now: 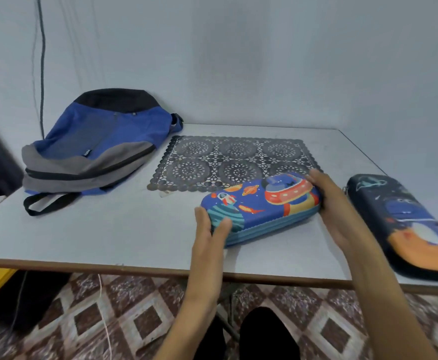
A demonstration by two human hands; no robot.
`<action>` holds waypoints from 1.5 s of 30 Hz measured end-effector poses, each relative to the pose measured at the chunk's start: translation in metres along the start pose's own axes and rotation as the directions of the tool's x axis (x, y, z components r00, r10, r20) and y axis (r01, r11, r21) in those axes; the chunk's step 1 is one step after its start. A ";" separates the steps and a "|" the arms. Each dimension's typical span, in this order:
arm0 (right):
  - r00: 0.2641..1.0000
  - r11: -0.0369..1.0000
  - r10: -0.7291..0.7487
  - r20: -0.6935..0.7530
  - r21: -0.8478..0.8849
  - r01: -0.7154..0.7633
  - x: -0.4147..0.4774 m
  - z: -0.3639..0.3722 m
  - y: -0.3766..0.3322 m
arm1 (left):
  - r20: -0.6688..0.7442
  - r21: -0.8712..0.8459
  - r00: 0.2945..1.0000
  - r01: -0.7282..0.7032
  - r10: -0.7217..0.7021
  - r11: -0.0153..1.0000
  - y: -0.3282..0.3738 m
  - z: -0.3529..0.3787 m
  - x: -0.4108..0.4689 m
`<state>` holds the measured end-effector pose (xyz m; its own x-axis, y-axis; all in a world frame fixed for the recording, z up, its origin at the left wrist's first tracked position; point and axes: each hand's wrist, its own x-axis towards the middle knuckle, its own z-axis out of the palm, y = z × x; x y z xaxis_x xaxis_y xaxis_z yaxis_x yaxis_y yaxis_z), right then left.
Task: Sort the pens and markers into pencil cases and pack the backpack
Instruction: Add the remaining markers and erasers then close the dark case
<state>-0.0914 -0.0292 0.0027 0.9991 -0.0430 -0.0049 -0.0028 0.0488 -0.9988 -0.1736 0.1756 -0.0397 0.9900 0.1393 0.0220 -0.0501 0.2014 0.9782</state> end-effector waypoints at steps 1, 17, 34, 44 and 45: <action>1.000 1.000 -0.002 -0.006 0.005 0.002 0.011 -0.002 -0.003 | 0.005 -0.025 1.000 0.029 -0.029 0.999 -0.002 0.006 -0.009; 0.991 0.969 0.098 0.094 -0.235 -0.074 0.108 0.030 -0.001 | 0.168 0.058 0.985 -0.050 0.039 0.997 -0.037 0.055 -0.086; 0.996 0.970 -0.068 0.061 0.238 0.051 -0.038 0.039 0.020 | 0.081 0.129 0.994 0.061 -0.072 0.990 0.025 0.029 0.070; 0.998 0.988 -0.050 -0.026 0.146 0.053 -0.043 0.043 0.023 | 0.193 -0.024 0.967 0.176 -0.169 0.984 0.000 0.053 0.070; 0.999 0.990 -0.045 -0.022 0.136 0.048 -0.042 0.039 0.022 | 0.188 -0.019 0.969 0.167 -0.161 0.986 -0.002 0.058 0.069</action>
<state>-0.1322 0.0123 -0.0170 0.9970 -0.0671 0.0394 0.0510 0.1820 -0.9820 -0.0980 0.1290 -0.0278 0.9921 -0.0794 -0.0974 0.1138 0.2399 0.9641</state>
